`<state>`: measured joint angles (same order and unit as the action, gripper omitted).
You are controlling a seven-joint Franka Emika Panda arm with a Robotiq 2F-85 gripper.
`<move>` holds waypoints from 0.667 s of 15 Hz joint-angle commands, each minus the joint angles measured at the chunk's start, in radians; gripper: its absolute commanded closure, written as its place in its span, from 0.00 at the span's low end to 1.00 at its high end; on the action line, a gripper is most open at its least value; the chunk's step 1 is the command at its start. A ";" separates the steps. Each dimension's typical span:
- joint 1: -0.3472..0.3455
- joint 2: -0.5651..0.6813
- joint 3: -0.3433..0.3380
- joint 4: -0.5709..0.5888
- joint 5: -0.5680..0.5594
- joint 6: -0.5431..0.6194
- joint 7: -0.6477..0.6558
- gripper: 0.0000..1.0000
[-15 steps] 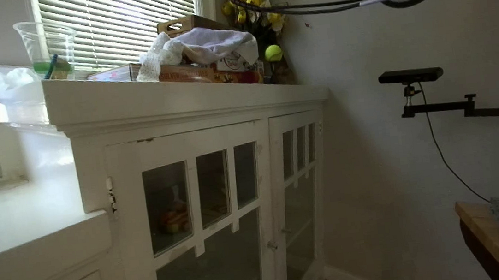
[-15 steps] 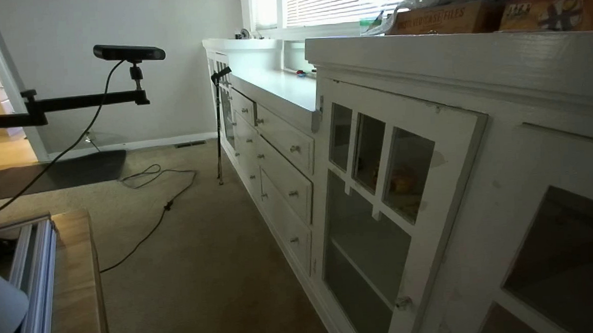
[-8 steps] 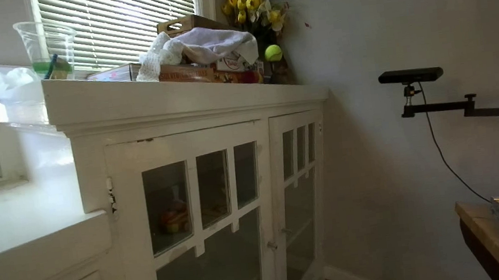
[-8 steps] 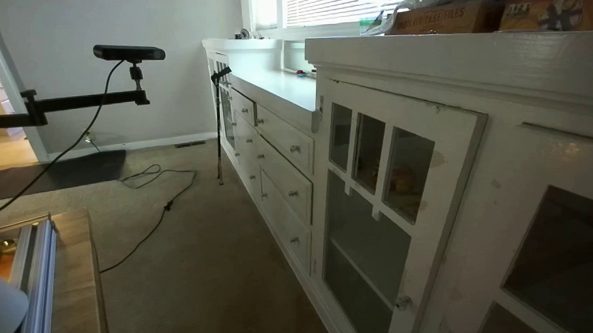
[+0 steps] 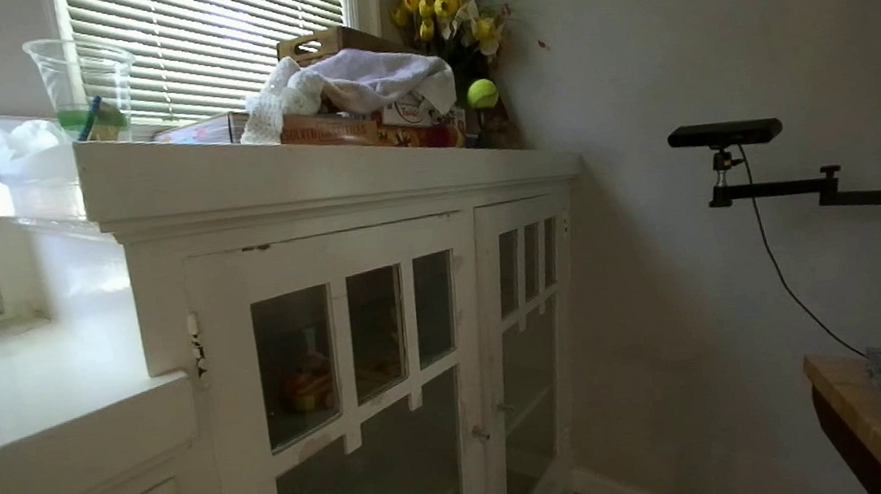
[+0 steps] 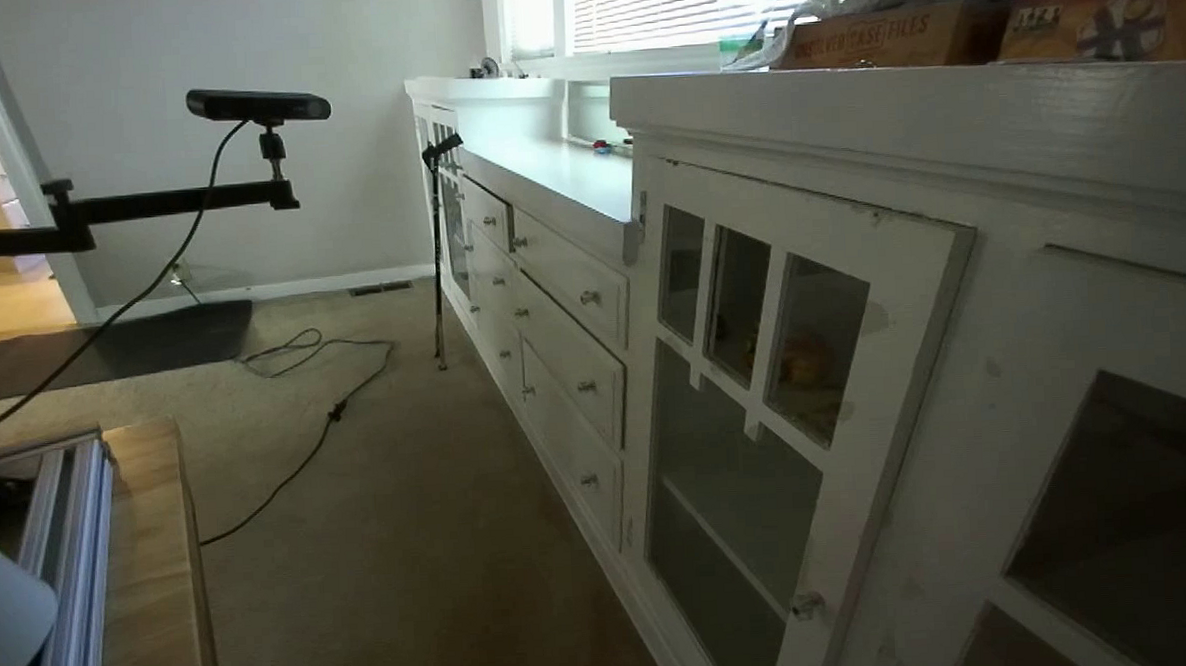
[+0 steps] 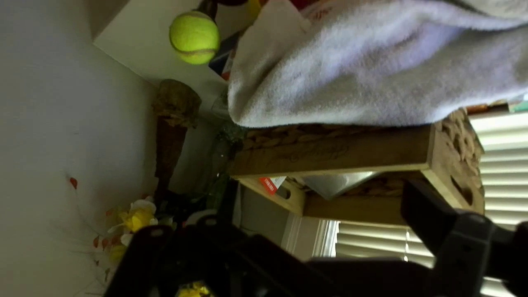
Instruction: Move the towel to the right.
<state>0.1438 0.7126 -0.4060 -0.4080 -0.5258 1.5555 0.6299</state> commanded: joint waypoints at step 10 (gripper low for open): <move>-0.073 -0.078 0.222 -0.013 0.267 -0.379 -0.170 0.00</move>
<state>0.0881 0.6641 -0.2361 -0.4081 -0.3385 1.2518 0.4752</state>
